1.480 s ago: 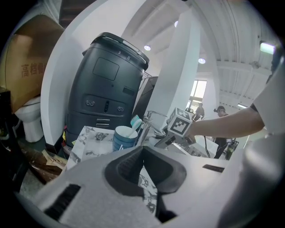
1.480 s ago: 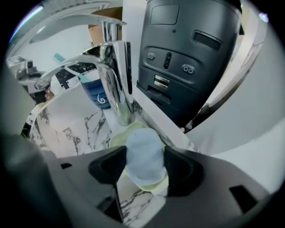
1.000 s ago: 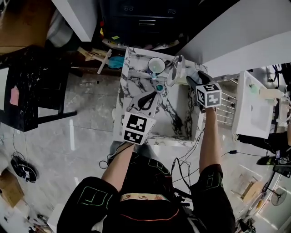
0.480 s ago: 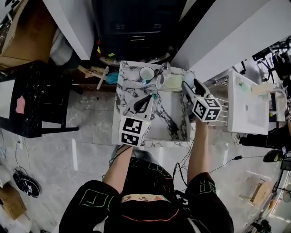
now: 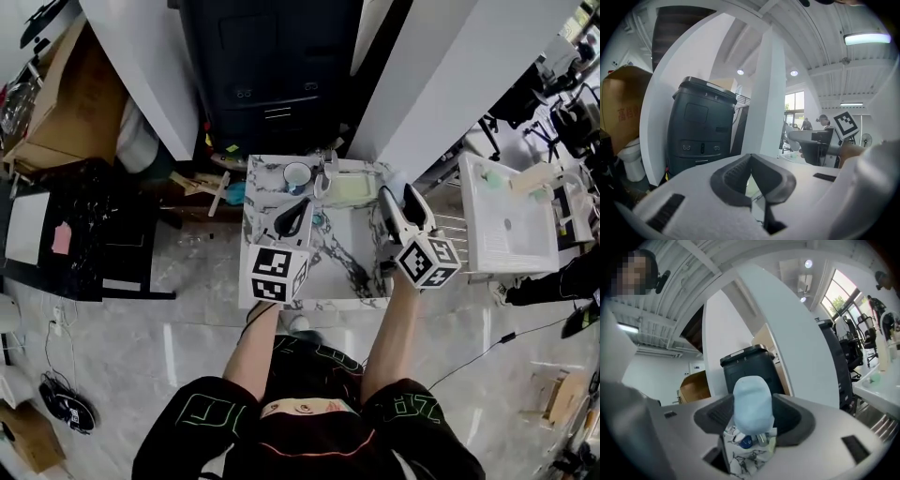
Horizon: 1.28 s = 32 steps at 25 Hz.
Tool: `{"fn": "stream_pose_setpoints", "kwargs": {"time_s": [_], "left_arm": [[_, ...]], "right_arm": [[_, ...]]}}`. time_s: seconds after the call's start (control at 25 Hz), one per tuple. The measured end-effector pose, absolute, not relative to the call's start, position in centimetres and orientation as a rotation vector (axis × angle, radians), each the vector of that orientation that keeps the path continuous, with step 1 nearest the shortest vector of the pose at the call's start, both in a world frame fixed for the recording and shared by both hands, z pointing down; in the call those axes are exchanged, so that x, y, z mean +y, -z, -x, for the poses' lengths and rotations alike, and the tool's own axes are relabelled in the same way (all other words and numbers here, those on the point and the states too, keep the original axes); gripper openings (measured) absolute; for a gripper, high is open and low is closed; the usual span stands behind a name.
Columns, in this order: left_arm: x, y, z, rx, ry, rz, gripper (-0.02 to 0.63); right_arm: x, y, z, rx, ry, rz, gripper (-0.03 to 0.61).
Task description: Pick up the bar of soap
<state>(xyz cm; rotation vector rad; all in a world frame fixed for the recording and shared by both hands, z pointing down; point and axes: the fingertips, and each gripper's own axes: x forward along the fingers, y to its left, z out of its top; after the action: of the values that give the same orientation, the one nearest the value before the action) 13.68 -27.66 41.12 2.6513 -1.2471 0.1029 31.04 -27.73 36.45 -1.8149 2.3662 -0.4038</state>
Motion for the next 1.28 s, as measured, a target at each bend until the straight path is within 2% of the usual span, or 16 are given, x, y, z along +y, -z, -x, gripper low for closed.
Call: {"fn": "stream_pose_setpoints", "kwargs": {"time_s": [0.48, 1.28], "left_arm": [[-27.5, -39.7, -13.4, -1.286, -0.096, -2.654, 0.006], [-26.9, -39.6, -14.3, -1.261, -0.111, -2.682, 0.006]], "right_arm": [[-23.4, -34.3, -31.4, 2.402, 0.209, 1.846, 0.264], [-22.9, -34.8, -31.4, 2.421, 0.181, 1.841, 0.263]]}}
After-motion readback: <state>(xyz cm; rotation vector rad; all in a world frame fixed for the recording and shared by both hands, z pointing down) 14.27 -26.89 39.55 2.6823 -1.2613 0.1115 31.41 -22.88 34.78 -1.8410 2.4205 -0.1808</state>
